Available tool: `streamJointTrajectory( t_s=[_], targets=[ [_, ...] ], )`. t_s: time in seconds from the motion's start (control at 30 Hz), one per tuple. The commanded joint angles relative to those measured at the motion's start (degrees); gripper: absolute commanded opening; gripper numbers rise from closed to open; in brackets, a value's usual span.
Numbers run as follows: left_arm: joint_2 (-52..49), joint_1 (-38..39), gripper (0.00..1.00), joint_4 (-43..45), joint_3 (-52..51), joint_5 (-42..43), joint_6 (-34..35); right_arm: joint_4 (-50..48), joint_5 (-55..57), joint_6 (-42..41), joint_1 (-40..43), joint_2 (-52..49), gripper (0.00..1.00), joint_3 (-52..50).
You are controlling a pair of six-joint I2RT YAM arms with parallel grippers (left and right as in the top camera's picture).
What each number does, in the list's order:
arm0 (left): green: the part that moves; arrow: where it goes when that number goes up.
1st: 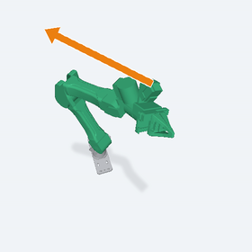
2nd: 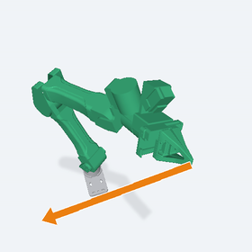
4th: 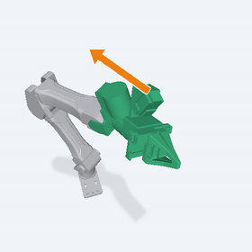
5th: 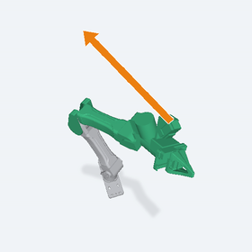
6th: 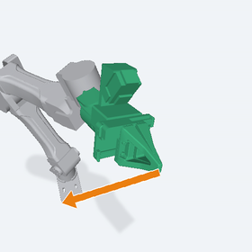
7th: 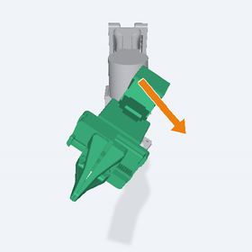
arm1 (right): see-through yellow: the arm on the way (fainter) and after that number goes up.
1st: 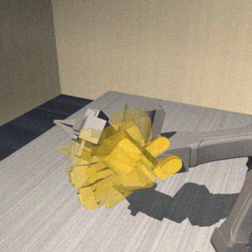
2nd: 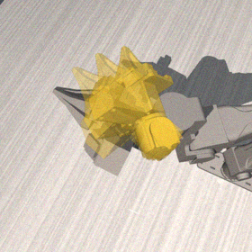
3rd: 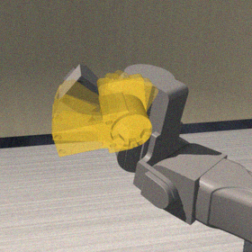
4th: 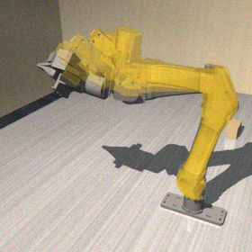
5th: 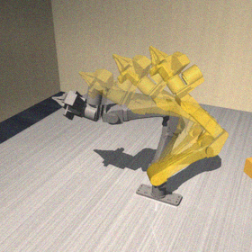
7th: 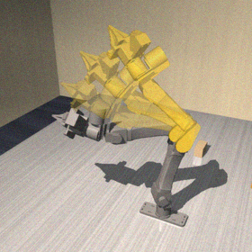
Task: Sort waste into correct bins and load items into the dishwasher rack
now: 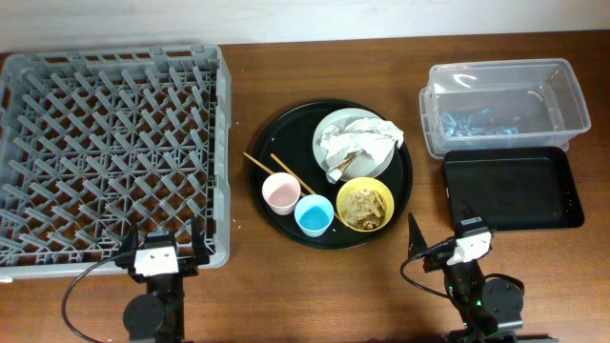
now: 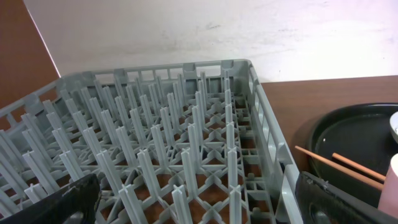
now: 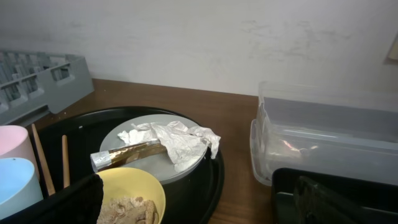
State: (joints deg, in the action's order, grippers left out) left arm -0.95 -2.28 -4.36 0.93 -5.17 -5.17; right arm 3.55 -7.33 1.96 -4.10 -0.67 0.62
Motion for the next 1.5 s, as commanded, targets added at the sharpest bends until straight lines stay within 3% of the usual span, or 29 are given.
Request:
streamJointTrajectory(
  t_s=[0.0,1.17,1.47],
  targets=[
    [0.33,-0.09,0.99,0.0,-0.39,-0.17,-0.96,0.31,0.33,0.2,0.0,0.31,0.98,-0.31],
    [0.33,-0.13,0.99,0.66,-0.39,-1.97,-0.94,-2.14,-2.03,0.17,0.0,0.31,0.98,-0.31],
    [0.28,-0.13,0.99,11.45,2.8,2.84,-0.98,-5.46,-2.54,0.2,0.0,-0.22,0.99,8.24]
  ],
)
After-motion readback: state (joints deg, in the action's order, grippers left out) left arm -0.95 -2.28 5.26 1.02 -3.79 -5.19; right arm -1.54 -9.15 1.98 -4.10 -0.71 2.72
